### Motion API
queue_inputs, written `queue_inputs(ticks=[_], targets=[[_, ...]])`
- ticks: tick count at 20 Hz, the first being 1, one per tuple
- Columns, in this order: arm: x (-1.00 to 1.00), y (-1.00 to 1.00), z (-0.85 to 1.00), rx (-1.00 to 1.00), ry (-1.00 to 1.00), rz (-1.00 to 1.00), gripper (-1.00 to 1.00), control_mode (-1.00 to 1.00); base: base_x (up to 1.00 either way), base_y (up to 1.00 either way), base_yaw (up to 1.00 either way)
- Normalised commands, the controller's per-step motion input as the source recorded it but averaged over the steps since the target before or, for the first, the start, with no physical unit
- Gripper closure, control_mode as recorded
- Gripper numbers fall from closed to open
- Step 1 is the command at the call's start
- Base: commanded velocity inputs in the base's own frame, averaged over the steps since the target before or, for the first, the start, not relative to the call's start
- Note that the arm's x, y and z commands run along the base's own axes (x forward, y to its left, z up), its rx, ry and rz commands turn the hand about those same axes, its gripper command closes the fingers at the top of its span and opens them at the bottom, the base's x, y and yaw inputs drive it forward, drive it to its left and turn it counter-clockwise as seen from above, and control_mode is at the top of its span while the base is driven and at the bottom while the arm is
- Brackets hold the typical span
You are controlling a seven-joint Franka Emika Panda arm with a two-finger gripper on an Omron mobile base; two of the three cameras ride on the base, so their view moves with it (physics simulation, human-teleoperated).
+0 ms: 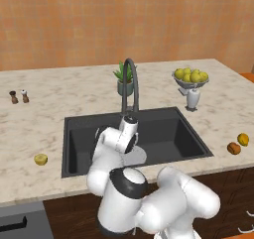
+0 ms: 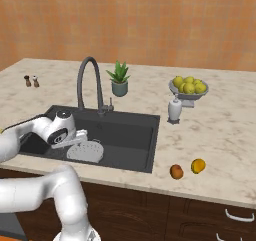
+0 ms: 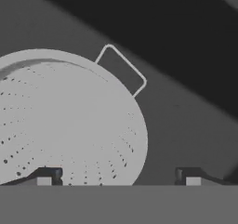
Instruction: Put the colander in the sink, put the peach, mango, kiwi in the colander, and turn on the sink faucet and pour water over the colander.
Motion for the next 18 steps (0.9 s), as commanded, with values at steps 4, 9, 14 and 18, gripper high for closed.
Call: queue_inputs(ticks=[4, 9, 14, 18], targets=[[-0.18, 0.74, 0.95, 0.0, -0.21, 0.06, -1.0, -1.0, 0.0, 0.0, 0.0], [-0.19, 0.65, 0.78, -0.06, -0.1, 0.29, -1.0, -1.0, 0.0, 0.0, 0.0], [-0.32, 0.47, 0.92, -0.18, -0.06, 0.34, -1.0, -1.0, 0.0, 0.0, 0.0], [-0.47, 0.55, 0.62, -0.33, -0.01, 0.4, -1.0, -1.0, 0.0, 0.0, 0.0]])
